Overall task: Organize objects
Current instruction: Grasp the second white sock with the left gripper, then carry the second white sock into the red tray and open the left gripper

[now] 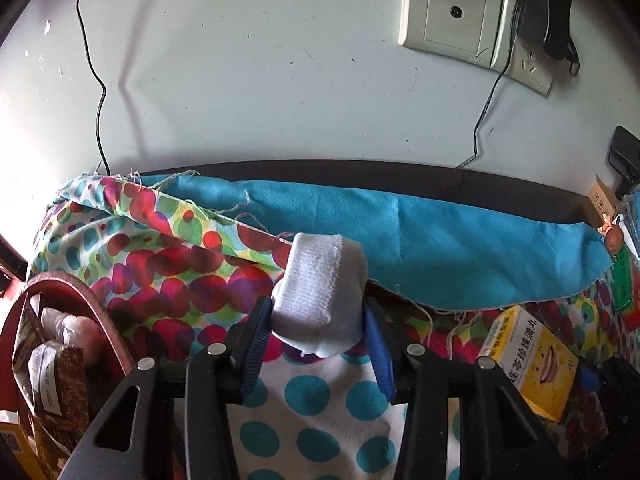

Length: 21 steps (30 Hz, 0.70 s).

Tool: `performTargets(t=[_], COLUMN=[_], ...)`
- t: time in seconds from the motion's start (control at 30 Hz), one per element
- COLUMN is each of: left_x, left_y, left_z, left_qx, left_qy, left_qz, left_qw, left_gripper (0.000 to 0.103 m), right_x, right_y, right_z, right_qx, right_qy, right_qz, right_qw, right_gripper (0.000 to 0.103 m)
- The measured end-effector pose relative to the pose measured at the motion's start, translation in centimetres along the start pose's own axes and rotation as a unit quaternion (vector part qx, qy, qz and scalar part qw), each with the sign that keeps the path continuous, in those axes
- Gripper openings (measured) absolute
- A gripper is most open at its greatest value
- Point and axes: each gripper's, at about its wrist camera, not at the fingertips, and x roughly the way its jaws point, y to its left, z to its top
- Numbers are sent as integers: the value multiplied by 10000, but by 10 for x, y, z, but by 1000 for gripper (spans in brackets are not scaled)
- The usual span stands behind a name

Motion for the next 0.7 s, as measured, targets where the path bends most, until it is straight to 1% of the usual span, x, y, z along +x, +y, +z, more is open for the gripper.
performTargets(t=[0.2, 0.37, 0.5, 0.7], left_x=[-12, -29, -48, -93], left_y=[-7, -14, -18, -12], left_z=[-9, -25, -46, -82], left_qx=[66, 96, 152, 163], left_qy=[-73, -77, -167, -293], left_qz=[-59, -117, -111, -224], left_qw=[9999, 9999, 9997, 9992], left_gripper=[45, 45, 45, 45], right_x=[2, 4, 6, 9], right_y=[0, 2, 4, 6], right_z=[2, 2, 2, 1], right_qx=[15, 16, 21, 15], right_qy=[3, 4, -3, -8], right_qz=[11, -12, -26, -43], right_qw=[10000, 10000, 10000, 10000], right_gripper=[61, 62, 62, 62])
